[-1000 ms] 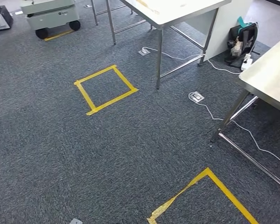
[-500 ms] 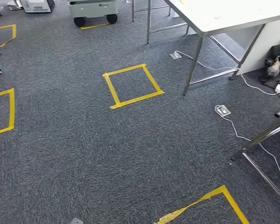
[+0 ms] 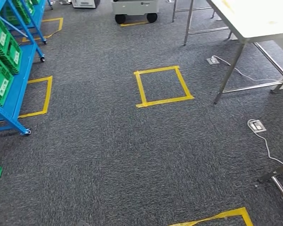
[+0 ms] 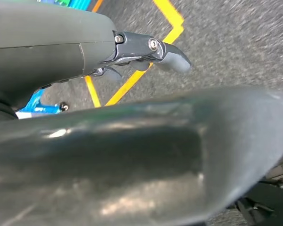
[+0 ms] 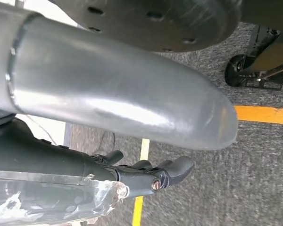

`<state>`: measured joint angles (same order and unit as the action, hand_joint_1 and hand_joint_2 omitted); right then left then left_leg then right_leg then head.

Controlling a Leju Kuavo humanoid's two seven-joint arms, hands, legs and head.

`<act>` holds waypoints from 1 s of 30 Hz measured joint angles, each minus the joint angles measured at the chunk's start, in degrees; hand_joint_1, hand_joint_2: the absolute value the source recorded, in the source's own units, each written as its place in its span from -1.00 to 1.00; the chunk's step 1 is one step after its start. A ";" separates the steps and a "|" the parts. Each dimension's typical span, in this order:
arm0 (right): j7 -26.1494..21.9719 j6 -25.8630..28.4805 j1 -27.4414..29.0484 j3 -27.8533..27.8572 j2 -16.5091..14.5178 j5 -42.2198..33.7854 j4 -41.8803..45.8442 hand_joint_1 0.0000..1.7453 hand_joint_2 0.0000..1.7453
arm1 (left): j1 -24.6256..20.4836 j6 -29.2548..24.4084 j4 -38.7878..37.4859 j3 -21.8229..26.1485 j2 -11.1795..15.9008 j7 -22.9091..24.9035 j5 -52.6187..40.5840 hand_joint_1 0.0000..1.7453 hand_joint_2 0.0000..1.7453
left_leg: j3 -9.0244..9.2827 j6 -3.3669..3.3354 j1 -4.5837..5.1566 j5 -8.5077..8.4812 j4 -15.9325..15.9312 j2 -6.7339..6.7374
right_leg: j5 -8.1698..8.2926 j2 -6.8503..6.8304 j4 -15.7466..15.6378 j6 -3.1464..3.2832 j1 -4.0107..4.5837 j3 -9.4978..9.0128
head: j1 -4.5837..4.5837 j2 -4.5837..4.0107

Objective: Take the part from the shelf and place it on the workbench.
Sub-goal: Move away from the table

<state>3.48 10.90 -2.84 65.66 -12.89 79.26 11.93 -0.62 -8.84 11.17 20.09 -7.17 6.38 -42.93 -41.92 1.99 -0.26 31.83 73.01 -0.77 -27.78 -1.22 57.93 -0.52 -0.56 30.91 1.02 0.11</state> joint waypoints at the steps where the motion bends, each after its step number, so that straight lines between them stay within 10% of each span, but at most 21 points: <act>1: 0.05 -0.02 -0.06 0.00 0.01 -0.04 0.00 -1.00 -1.00 | 0.06 0.09 0.00 -0.02 -0.06 0.17 -0.03 -1.00 -1.00 | 0.04 0.02 -0.06 -0.58 0.13 0.10 | -0.07 -0.84 0.00 0.01 0.03 -0.03 | 0.00 0.00; 6: 0.14 -0.02 -0.34 0.00 0.04 -0.25 0.00 -1.00 -1.00 | -0.20 0.14 0.00 -0.01 -0.17 0.28 0.45 -1.00 -1.00 | 8.57 -0.53 0.29 -6.73 -15.04 4.55 | -0.85 -3.94 0.13 -0.94 0.54 -0.57 | -0.10 0.00; 9: 0.03 0.03 -0.66 0.00 0.07 -0.26 0.00 -1.00 -1.00 | -0.16 -0.14 0.00 0.06 -0.15 0.19 0.85 -1.00 -1.00 | 8.86 -1.67 0.51 -6.72 -16.09 3.30 | -1.20 -5.07 -0.15 -1.89 0.52 -1.23 | -0.36 0.00; 13: -0.30 0.03 -0.82 0.00 0.13 -0.23 0.00 -1.00 -1.00 | -0.31 -0.57 0.00 0.19 -0.09 -0.02 0.83 -1.00 -1.00 | 8.92 -3.00 0.21 -7.00 -16.42 0.76 | -6.36 0.21 9.23 -2.68 0.14 2.98 | -0.97 0.00; 15: -0.38 0.03 -0.73 0.00 0.16 -0.23 0.00 -1.00 -1.00 | -0.46 -0.63 0.00 0.20 -0.15 -0.17 0.72 -1.00 -1.00 | 8.88 -3.24 0.27 -6.95 -16.41 -0.31 | -9.06 1.07 15.75 -2.75 0.18 6.22 | -1.15 0.00; 19: -0.39 0.03 -0.70 0.00 0.17 -0.23 0.00 -1.00 -1.00 | -0.46 -0.65 0.00 0.20 -0.15 -0.21 0.70 -1.00 -1.00 | 8.89 -3.27 0.30 -6.95 -16.41 -0.69 | -9.60 1.14 17.53 -2.75 0.20 7.20 | -1.19 0.00; 20: -0.39 0.03 -0.68 0.00 0.17 -0.21 0.00 -1.00 -1.00 | -0.43 -0.71 0.00 0.20 -0.15 -0.28 0.65 -1.00 -1.00 | 8.92 -3.26 0.30 -6.95 -16.40 -1.19 | -8.95 1.16 17.25 -2.70 0.20 7.25 | -1.19 0.00; 24: -0.45 -0.08 -0.76 0.00 0.34 0.06 -0.02 -1.00 -1.00 | -0.42 -0.92 -0.01 0.28 -0.26 -0.86 0.27 -1.00 -1.00 | 8.36 -1.56 -0.04 -7.45 -16.15 -7.06 | -0.53 6.99 0.42 -1.78 -0.36 -0.09 | -1.19 0.00; 25: -0.43 -0.15 -0.76 0.00 0.34 0.10 -0.02 -1.00 -1.00 | -0.32 -0.88 -0.02 0.28 -0.25 -0.86 0.23 -1.00 -1.00 | 8.16 -1.18 -0.23 -7.58 -16.25 -7.55 | -0.38 6.27 0.33 -1.45 -0.30 -0.16 | -1.21 0.00; 30: -0.42 -0.43 -0.68 0.00 0.34 0.14 -0.02 -1.00 -1.00 | -0.41 -0.58 -0.05 0.27 -0.25 -0.61 -0.07 -1.00 -1.00 | 2.12 -0.12 0.03 -1.44 -4.56 -0.66 | -0.12 1.62 -0.53 -0.01 -0.03 -0.65 | -0.58 0.00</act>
<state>3.06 10.47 -3.51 65.66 -12.55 79.41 11.91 -1.03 -9.42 11.11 20.35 -7.42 5.78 -42.99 -39.80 1.88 -0.23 30.38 68.46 -1.44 -27.90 0.40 57.40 -0.53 -0.59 30.26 0.44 0.11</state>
